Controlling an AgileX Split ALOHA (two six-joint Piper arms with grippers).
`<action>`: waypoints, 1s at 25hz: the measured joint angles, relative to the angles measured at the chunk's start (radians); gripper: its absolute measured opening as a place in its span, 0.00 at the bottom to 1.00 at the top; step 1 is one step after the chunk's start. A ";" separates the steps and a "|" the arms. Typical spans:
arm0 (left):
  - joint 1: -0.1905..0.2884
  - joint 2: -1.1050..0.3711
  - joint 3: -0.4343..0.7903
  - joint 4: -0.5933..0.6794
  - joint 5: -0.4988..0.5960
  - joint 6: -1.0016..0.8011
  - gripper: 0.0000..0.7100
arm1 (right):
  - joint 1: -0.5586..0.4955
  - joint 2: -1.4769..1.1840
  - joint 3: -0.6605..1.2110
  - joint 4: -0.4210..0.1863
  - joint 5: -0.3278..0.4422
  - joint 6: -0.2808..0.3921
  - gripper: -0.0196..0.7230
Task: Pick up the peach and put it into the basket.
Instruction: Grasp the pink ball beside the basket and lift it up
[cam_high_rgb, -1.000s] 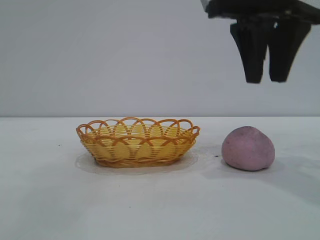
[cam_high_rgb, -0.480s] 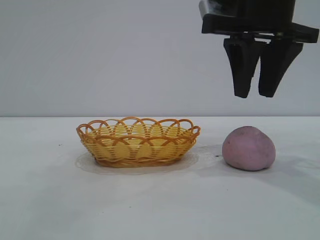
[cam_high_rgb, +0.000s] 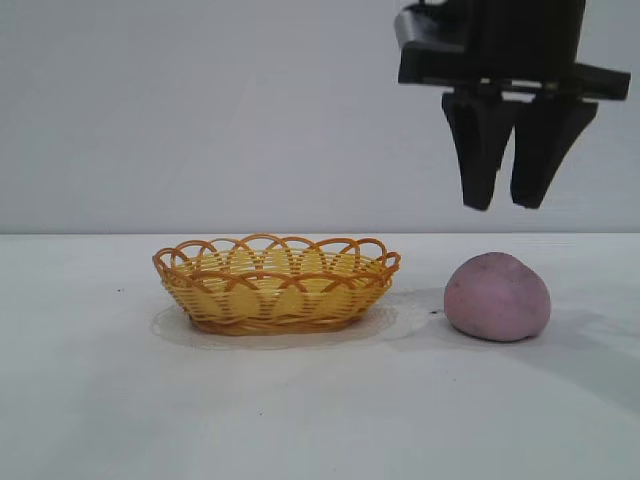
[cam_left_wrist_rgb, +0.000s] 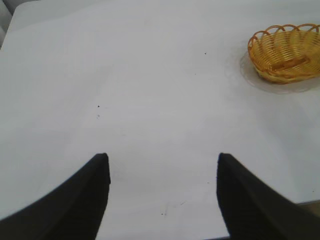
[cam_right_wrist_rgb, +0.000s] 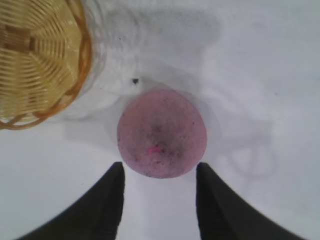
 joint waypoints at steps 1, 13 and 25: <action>0.000 0.000 0.000 0.000 0.000 0.000 0.58 | 0.000 0.012 0.000 0.000 -0.002 0.000 0.47; 0.000 0.000 0.000 0.000 0.000 0.000 0.58 | 0.000 0.100 0.000 0.002 -0.046 0.000 0.39; 0.000 0.000 0.000 0.000 0.000 0.000 0.58 | 0.000 0.064 0.000 -0.023 -0.056 0.000 0.03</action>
